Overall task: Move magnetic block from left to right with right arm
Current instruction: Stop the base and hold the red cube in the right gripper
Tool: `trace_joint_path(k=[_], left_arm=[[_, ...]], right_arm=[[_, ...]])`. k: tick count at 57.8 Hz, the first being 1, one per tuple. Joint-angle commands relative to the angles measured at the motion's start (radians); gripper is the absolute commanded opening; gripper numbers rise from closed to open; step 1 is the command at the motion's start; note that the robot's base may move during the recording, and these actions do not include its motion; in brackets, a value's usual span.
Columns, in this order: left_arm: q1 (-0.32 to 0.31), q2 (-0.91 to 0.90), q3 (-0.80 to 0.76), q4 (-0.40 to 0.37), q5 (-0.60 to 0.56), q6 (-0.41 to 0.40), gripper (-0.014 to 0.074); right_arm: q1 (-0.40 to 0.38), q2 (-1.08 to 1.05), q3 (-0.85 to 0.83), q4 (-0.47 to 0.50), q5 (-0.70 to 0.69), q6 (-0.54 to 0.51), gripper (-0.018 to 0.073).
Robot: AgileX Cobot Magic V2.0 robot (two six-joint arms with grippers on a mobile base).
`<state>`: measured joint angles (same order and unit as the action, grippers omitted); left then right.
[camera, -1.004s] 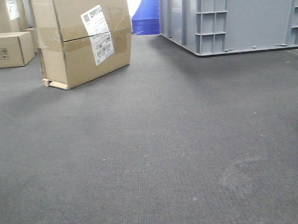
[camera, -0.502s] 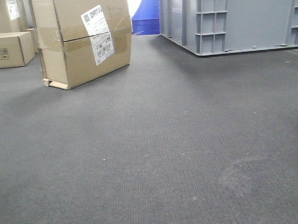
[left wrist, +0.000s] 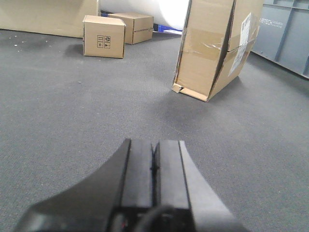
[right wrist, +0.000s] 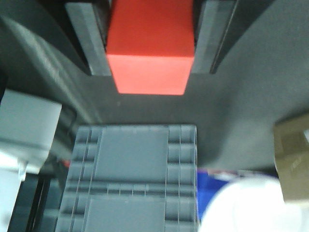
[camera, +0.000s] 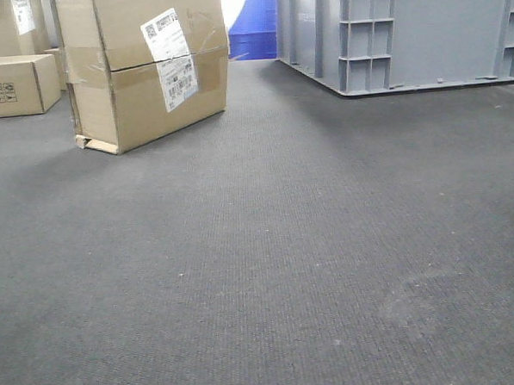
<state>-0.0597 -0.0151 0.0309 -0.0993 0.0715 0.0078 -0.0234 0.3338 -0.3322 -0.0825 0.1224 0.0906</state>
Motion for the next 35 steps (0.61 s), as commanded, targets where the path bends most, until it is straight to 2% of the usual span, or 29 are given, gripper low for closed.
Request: trace_joint_path(k=[1, 5, 14, 20, 24, 35], left_arm=[[0.003, -0.007, 0.01, -0.003, -0.084, -0.008, -0.0126], [0.003, -0.007, 0.01, -0.003, -0.084, -0.008, -0.0126], [0.003, -0.007, 0.01, -0.003, -0.084, -0.008, -0.0126], [0.003, -0.007, 0.01, -0.003, -0.084, -0.008, -0.0126], [0.003, -0.007, 0.01, -0.003, -0.084, -0.008, -0.0126], [0.003, -0.007, 0.01, -0.003, -0.084, -0.008, -0.0126]], right_arm=[[-0.006, 0.126, -0.095, 0.004, -0.057, -0.005, 0.0255], [-0.006, 0.238, -0.137, 0.022, -0.063, -0.002, 0.0255], [0.001, 0.462, -0.234, 0.156, -0.037, 0.009, 0.0255], [0.057, 0.596, -0.311, 0.115, 0.063, 0.027, 0.0255], [0.12, 0.675, -0.365, 0.068, 0.142, 0.087, 0.0255], [0.326, 0.885, -0.534, 0.015, 0.374, 0.377, 0.0255]])
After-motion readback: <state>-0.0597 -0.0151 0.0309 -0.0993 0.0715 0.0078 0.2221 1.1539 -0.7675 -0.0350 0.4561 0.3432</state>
